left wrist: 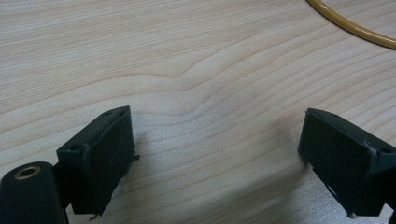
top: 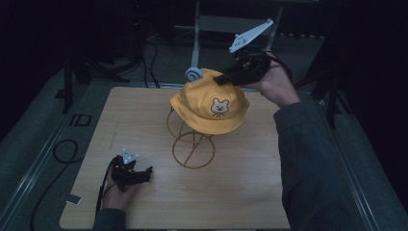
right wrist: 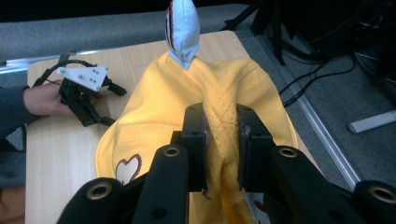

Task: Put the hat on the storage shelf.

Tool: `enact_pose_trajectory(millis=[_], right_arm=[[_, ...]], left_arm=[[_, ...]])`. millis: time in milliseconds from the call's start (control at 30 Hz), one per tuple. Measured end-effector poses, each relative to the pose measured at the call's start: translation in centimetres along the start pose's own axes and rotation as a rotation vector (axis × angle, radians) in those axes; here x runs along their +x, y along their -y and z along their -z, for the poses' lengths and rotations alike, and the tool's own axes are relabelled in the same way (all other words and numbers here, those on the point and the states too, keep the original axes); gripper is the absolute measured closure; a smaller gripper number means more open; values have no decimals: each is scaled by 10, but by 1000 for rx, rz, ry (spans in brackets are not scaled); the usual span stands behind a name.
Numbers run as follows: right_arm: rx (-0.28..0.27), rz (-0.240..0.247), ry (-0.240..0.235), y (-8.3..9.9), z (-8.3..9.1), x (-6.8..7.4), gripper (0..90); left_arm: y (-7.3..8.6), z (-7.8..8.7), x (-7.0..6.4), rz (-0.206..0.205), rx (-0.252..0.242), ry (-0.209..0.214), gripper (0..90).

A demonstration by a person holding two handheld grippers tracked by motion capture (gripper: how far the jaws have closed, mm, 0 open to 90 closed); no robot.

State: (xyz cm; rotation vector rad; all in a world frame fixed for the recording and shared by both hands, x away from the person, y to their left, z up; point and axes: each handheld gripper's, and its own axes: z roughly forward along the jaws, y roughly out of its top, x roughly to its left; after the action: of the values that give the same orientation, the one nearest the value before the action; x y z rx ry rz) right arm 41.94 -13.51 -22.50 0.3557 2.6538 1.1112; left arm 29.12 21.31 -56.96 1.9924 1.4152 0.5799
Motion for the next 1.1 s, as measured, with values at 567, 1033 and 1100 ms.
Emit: enact_pose_trajectory(millis=[567,1033,1100], right_arm=[[70,30,-31,-17,-36,9,761],[128,50,-60,-21,-74,17,756],[146,52,-61,-21,-79,18,753]], left_arm=[[0,0,0,0,0,0,105],[0,0,0,1,-3,-1,106],[0,0,0,1,-3,-1,105]])
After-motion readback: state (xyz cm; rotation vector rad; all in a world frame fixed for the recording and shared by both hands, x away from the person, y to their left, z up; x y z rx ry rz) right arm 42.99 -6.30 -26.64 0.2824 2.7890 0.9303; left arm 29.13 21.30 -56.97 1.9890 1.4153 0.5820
